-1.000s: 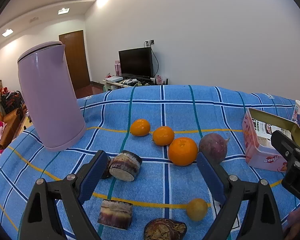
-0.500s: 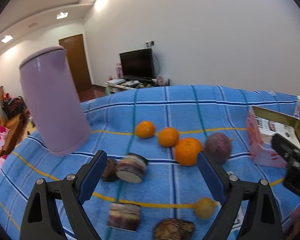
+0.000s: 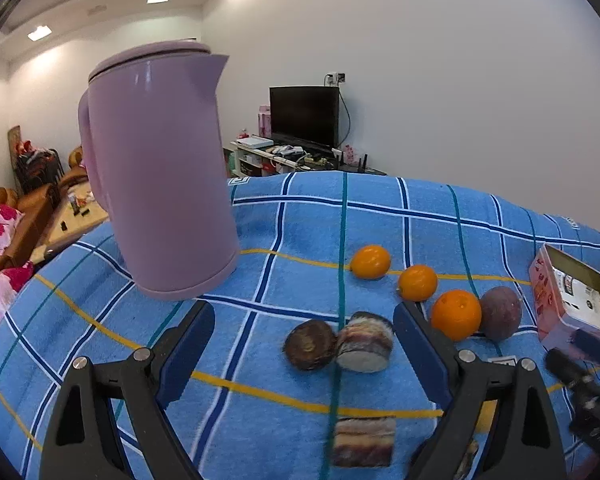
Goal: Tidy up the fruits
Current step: 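Grasp a small yellow fruit with the right tool while the left tool grasps another, then carry both yellow fruits over the pink tin and open both tools to drop them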
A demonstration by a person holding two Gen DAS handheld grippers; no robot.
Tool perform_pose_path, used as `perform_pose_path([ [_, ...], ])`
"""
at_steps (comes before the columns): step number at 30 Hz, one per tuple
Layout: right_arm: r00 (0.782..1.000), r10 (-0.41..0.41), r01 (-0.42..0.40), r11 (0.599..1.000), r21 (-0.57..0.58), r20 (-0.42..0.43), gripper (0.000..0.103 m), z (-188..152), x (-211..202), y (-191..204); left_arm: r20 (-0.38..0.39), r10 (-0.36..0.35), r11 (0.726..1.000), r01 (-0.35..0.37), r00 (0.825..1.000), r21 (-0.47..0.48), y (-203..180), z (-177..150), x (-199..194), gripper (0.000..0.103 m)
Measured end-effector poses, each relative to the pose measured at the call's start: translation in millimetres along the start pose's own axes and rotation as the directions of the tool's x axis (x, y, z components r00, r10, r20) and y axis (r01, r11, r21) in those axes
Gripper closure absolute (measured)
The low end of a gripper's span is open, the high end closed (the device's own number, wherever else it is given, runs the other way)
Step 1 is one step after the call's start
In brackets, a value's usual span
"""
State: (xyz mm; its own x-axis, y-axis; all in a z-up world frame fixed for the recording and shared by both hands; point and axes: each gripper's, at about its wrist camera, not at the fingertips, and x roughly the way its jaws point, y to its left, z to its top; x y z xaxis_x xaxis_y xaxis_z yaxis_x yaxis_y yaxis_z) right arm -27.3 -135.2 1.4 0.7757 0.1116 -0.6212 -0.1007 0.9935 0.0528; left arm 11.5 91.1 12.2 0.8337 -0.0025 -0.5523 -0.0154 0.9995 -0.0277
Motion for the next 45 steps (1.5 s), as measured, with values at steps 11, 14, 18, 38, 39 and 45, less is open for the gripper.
perform_pose_path([
  [11,0.99,0.075,-0.087,0.991,-0.103,-0.119,0.061,-12,16,22,-0.019,-0.149,0.983,0.15,0.989,0.102,-22,-14,-13,0.011],
  [14,0.985,0.096,-0.115,0.985,-0.125,-0.146,0.061,-15,17,30,-0.035,-0.163,0.976,0.167,0.986,0.142,-33,-18,-15,0.011],
  [18,0.97,0.111,-0.136,0.985,-0.107,-0.216,0.064,-16,28,29,-0.068,-0.179,0.97,0.188,0.981,0.155,-38,-21,-12,0.011],
  [38,0.999,0.016,-0.016,1.0,0.008,0.048,0.075,7,-23,-25,-0.312,-0.219,0.872,0.329,0.925,0.362,-124,-52,3,0.049],
  [39,0.999,0.019,-0.019,1.0,0.004,0.048,0.075,7,-25,-28,-0.328,-0.215,0.875,0.331,0.92,0.353,-123,-53,7,0.05],
  [45,0.998,-0.013,0.016,0.999,-0.038,0.056,0.075,5,-25,-19,-0.306,-0.233,0.864,0.341,0.923,0.37,-127,-57,7,0.075],
])
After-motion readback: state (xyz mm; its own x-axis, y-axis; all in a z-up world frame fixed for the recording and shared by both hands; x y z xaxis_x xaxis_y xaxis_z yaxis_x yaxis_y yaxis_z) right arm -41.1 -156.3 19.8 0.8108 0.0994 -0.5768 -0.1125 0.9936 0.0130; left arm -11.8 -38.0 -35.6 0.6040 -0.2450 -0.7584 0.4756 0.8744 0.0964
